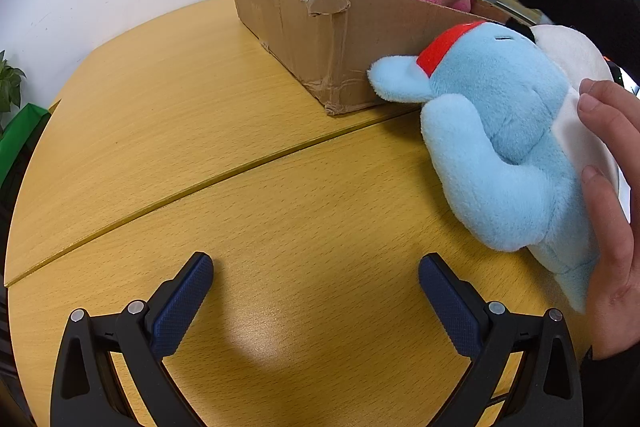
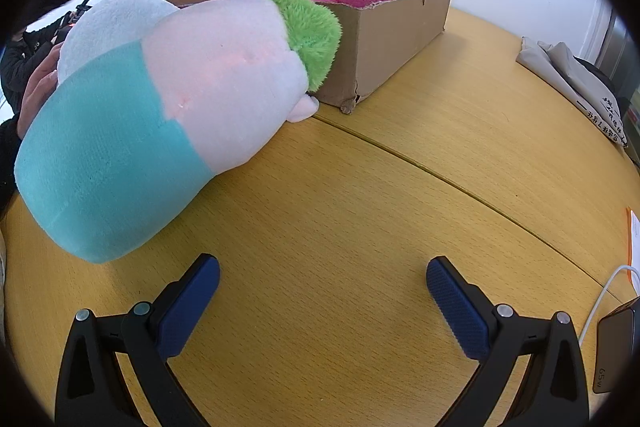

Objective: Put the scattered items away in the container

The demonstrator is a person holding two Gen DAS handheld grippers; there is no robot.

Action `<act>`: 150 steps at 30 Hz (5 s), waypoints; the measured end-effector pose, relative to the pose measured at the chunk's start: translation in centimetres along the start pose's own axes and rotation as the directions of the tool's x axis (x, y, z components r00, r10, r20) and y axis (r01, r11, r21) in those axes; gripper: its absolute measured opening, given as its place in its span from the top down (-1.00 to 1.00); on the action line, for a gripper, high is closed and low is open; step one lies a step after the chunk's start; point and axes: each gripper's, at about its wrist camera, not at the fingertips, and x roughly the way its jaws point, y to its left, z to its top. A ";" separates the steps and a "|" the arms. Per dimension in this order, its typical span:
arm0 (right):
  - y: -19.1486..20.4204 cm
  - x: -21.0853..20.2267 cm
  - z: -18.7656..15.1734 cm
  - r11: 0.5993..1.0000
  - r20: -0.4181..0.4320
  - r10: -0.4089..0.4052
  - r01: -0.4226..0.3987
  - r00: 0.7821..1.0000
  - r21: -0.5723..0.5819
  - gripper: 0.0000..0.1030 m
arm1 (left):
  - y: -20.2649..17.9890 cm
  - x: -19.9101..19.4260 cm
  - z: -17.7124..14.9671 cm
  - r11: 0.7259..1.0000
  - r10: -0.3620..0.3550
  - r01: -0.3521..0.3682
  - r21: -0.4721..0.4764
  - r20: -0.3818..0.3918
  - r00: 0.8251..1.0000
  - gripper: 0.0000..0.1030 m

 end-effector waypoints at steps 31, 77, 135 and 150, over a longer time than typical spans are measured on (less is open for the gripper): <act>0.0 0.0 0.0 1.000 0.000 0.000 0.000 1.000 -0.001 -1.00 | 0.0 0.0 0.0 1.000 0.003 -0.003 -0.005 0.000 1.000 -1.00; 0.1 -0.1 -0.1 1.000 0.000 0.001 -0.001 1.000 -0.002 -1.00 | 0.0 0.0 0.0 0.997 0.045 -0.045 -0.063 0.000 0.999 -1.00; 0.1 -0.1 -0.1 1.000 0.001 0.004 -0.004 1.000 -0.004 -1.00 | 0.0 -0.1 0.0 0.996 0.051 -0.051 -0.071 -0.001 0.999 -1.00; 0.2 0.0 -0.1 1.000 0.001 -0.013 0.013 1.000 0.017 -1.00 | -0.2 0.0 -0.1 0.996 0.051 -0.051 -0.073 -0.001 0.999 -1.00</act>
